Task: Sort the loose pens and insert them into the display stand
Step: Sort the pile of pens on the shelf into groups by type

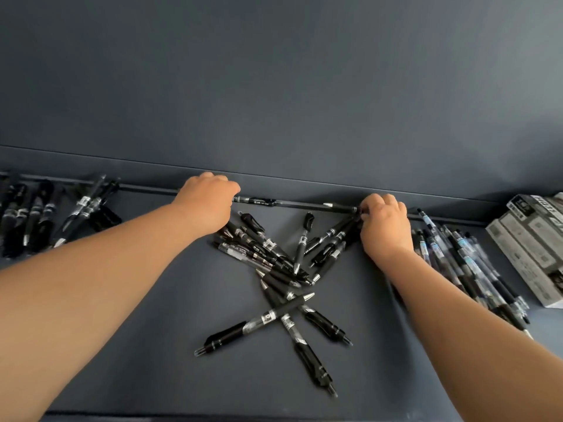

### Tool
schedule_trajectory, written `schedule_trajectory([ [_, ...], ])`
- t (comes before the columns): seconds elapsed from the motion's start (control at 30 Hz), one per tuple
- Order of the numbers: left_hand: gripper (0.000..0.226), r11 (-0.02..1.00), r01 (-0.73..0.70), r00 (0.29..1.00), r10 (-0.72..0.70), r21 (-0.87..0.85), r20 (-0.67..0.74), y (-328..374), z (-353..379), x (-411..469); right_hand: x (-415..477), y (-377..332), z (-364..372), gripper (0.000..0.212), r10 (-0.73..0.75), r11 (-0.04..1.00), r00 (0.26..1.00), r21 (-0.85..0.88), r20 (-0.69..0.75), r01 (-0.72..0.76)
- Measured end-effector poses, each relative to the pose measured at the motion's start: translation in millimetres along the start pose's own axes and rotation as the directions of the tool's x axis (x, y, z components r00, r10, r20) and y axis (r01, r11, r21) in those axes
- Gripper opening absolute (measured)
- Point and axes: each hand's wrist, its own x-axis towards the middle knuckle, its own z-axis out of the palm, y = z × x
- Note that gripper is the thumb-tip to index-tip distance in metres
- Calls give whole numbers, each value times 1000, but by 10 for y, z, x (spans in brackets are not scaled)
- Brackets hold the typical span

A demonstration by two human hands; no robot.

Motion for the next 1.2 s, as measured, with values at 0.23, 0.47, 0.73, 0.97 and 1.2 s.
schedule_trajectory([
  [0.23, 18, 995, -14, 999, 11, -96, -31, 6, 24, 18, -88, -262, -71, 26, -307, 934, 951, 184, -29, 307],
  [0.47, 5, 954, 0, 994, -33, -298, -105, -152, -273, -210, -156, -615, -67, 57, -548, 836, 793, 153, 265, 527],
  [0.73, 9, 947, 36, 998, -17, -319, 62, -347, -247, -438, -74, -614, -80, 27, -500, 866, 836, 107, 225, 489],
  [0.97, 25, 959, -51, 996, 69, -280, 54, -367, -51, -373, -145, -687, -62, 60, -518, 843, 785, 44, 339, 537],
  [1.2, 20, 974, -34, 996, 51, -224, 71, -540, -34, -462, -143, -696, -88, 36, -486, 860, 815, 3, 316, 511],
])
